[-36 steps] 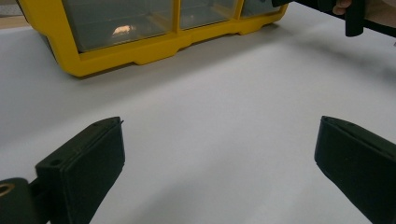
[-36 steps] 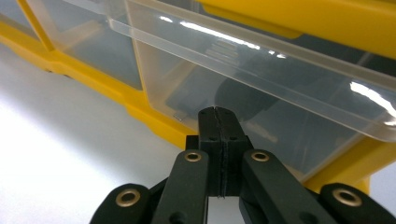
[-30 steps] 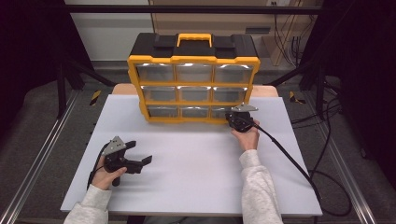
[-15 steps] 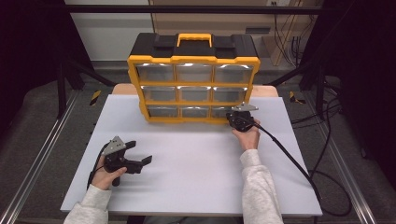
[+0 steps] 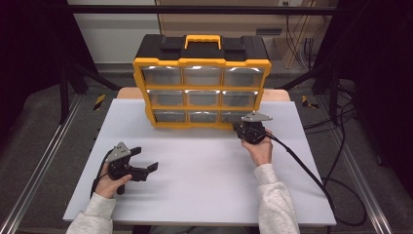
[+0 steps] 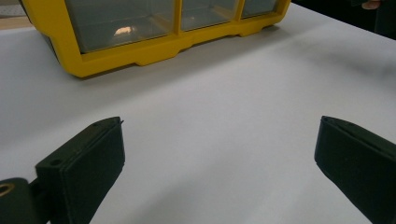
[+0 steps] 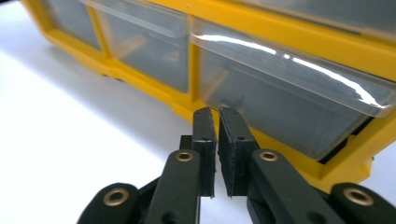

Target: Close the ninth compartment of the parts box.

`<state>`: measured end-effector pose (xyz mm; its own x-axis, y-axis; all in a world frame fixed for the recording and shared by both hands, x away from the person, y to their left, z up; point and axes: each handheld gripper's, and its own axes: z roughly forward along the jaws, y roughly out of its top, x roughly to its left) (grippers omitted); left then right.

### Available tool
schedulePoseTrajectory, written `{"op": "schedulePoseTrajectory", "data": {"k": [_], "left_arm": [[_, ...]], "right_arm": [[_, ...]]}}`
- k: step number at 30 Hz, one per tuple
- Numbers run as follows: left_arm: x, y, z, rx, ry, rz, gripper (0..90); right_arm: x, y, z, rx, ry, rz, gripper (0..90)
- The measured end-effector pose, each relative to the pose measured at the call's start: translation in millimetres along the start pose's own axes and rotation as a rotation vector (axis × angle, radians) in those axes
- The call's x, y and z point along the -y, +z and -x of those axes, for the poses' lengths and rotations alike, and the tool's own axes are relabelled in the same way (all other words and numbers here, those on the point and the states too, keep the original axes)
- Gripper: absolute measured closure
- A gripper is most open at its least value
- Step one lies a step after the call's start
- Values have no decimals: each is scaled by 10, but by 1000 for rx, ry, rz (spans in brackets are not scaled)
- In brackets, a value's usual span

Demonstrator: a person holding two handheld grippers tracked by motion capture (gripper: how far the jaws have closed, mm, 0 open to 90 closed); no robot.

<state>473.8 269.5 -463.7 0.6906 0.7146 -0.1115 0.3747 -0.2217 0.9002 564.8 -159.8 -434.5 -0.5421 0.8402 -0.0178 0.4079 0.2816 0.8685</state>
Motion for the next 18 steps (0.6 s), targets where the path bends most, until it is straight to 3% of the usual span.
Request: {"op": "schedulePoseTrajectory", "data": {"k": [5,18], "left_arm": [[0,-1,0,-1,0,1,12],[12,12,8,-3,3,-8,10]], "right_arm": [[18,-146,-67,-32,4,25,754],[151,-545,-122,-87,15,61,182]]}}
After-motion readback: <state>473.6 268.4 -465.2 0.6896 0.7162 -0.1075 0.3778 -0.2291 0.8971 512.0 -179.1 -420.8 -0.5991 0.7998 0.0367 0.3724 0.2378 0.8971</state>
